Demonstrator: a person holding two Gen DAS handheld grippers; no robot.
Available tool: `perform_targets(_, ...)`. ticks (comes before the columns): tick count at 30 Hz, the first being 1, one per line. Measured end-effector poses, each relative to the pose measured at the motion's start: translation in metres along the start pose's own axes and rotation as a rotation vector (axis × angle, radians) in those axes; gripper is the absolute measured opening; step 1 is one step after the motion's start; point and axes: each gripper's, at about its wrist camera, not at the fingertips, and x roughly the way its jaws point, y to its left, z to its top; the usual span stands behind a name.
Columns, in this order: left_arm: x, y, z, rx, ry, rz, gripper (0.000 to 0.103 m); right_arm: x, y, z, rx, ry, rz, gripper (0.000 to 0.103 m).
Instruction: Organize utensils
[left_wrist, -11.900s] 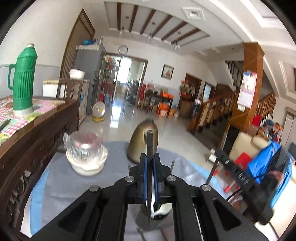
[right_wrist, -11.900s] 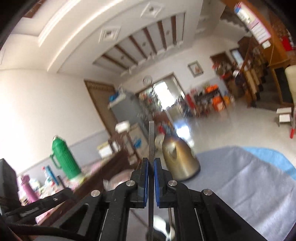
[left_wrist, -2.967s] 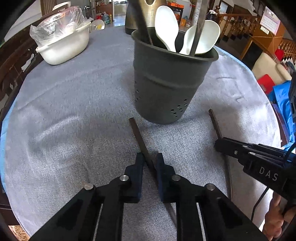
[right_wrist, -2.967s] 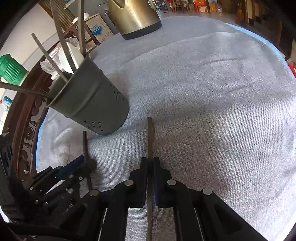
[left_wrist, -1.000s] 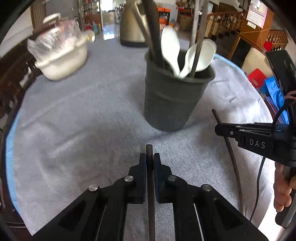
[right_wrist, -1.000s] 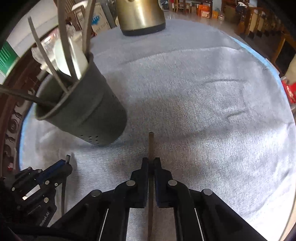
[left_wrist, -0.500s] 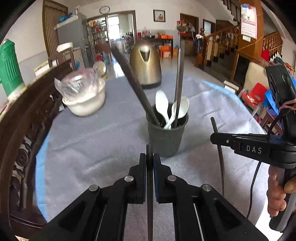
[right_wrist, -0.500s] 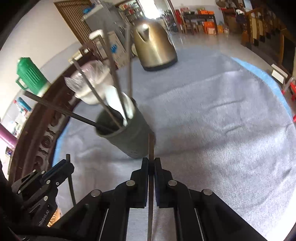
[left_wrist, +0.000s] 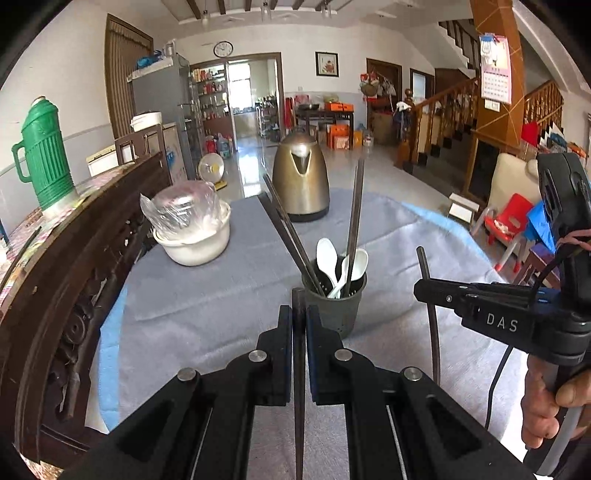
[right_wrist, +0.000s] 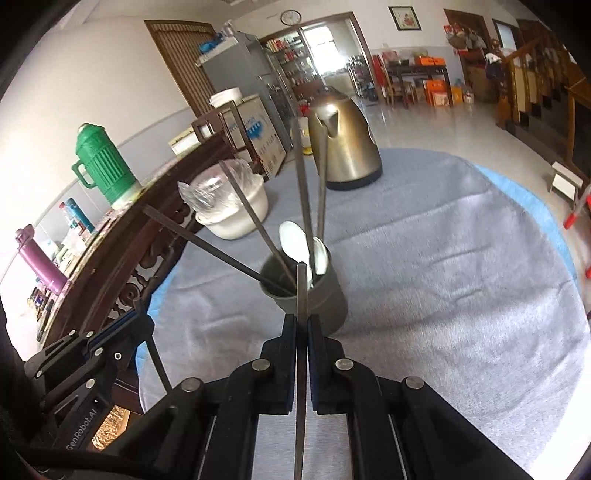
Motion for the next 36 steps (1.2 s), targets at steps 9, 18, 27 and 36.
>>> perform_targets(9,-0.024,0.008,0.007,-0.032,-0.056,0.002,0.007,-0.021,0.019,0.003,-0.041,-0.065,0.006,0.006)
perform_targets(18,-0.039,0.018,0.014,-0.062,-0.089,-0.019,0.007,-0.041,0.03,0.005,-0.064,-0.12,0.019,0.006)
perform_targets(27,-0.053,0.021,0.018,-0.072,-0.104,-0.048,0.007,-0.057,0.025,0.005,-0.06,-0.159,0.035,0.006)
perform_targets(36,-0.067,0.027,0.015,-0.074,-0.111,-0.079,0.007,-0.068,0.014,0.007,-0.053,-0.187,0.03,0.006)
